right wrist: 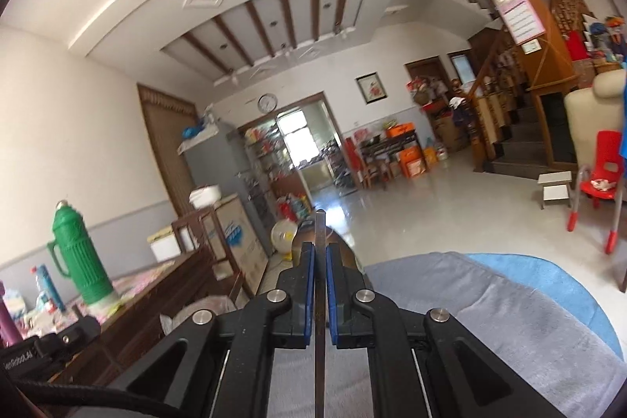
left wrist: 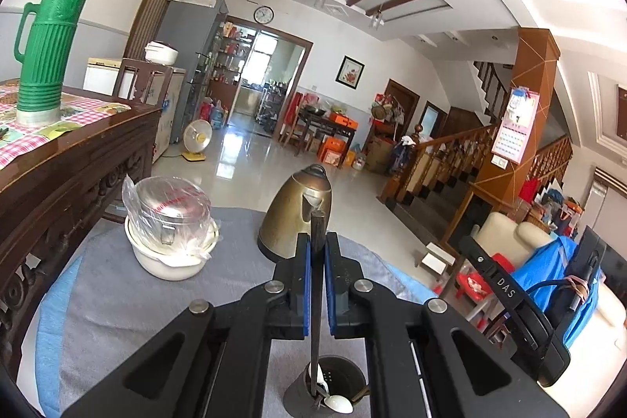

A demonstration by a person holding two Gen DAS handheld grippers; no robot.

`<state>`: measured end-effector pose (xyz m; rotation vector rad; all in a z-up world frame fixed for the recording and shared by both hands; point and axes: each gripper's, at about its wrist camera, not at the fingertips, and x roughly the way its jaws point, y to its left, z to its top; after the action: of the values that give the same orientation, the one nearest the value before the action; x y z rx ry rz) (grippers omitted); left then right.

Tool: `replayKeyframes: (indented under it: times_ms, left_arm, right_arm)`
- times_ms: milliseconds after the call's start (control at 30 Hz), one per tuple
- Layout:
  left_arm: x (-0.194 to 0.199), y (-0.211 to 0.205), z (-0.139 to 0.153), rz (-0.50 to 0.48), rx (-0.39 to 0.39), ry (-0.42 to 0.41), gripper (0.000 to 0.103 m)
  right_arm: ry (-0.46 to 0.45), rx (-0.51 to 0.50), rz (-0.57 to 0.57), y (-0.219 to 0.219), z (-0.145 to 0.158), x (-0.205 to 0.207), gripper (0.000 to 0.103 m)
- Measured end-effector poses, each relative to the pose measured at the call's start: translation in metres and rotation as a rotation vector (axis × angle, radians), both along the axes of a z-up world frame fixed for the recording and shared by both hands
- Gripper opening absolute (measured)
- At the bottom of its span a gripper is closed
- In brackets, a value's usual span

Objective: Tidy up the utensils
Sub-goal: 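Lift both held chopsticks and carry them above the gray holder, then lower the chopsticks into the holder and open both tools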

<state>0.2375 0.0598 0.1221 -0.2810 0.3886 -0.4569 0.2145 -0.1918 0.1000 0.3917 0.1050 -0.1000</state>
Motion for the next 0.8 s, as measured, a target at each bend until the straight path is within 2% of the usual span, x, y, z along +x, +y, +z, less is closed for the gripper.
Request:
replayKeyframes:
  times_ms: [467,567,667,800]
  left_arm:
    - [0.000,-0.001,-0.008,-0.091,0.057,0.046,0.007]
    - [-0.002,0.003,-0.009,-0.103,0.057,0.057,0.007]
    - [-0.002,0.007,-0.009,-0.121,0.053,0.074,0.007]
    - [-0.006,0.015,-0.007,-0.124,0.043,0.080,0.010]
  right_arm:
    - [0.084,-0.082,0.145,0.012,-0.014,0.002,0.006]
    - [0.117,-0.089,0.209,0.013,-0.017,0.003,0.006]
    - [0.159,-0.063,0.273,0.010,-0.021,0.006,0.007]
    - [0.192,-0.005,0.302,0.002,-0.025,0.005,0.007]
